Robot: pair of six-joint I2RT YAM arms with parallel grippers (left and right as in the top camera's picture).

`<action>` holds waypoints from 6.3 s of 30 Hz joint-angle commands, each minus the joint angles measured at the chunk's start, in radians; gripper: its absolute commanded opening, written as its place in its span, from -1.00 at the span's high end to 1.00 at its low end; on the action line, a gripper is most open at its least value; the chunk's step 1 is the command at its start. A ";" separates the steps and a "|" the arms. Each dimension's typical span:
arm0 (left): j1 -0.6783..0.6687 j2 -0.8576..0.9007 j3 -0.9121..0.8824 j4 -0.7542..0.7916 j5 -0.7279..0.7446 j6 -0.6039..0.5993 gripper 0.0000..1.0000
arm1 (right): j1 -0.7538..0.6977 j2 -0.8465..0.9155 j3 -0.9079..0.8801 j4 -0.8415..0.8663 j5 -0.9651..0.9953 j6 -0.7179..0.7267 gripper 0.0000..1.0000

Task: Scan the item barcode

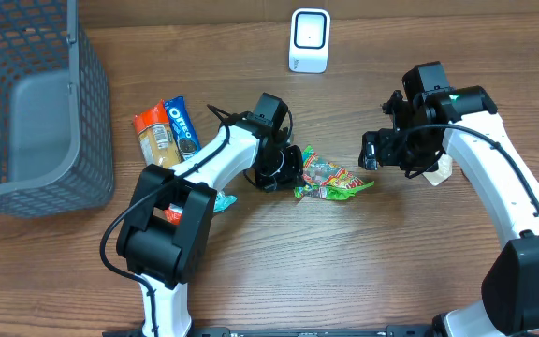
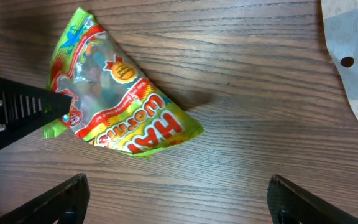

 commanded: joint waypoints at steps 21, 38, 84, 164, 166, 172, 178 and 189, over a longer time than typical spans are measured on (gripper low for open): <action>-0.037 -0.288 0.324 -0.576 -0.505 -0.233 0.51 | 0.012 -0.031 0.011 -0.006 -0.079 -0.086 -0.75; -0.005 0.042 0.302 -0.406 -0.304 0.068 -0.12 | 0.005 -0.031 0.011 -0.037 -0.071 -0.112 -0.78; -0.002 0.166 0.365 -0.481 -0.060 0.264 0.92 | 0.005 -0.031 0.011 -0.022 -0.069 -0.112 -0.78; -0.011 -0.291 -0.045 -0.195 -0.420 -0.203 0.92 | 0.061 0.010 -0.053 0.103 -0.237 -0.093 -0.71; -0.007 -0.291 -0.044 -0.205 -0.420 -0.205 0.92 | 0.077 0.010 -0.053 0.123 -0.237 -0.091 -0.72; 0.056 -0.291 -0.005 -0.233 -0.367 -0.188 0.86 | 0.121 0.010 -0.053 0.170 -0.176 0.079 -0.91; 0.127 -0.291 0.164 -0.376 -0.481 -0.143 0.63 | 0.200 0.010 -0.053 0.200 0.012 0.544 -1.00; 0.267 -0.291 0.229 -0.417 -0.495 -0.145 0.33 | 0.323 0.023 -0.053 0.325 0.052 1.018 -1.00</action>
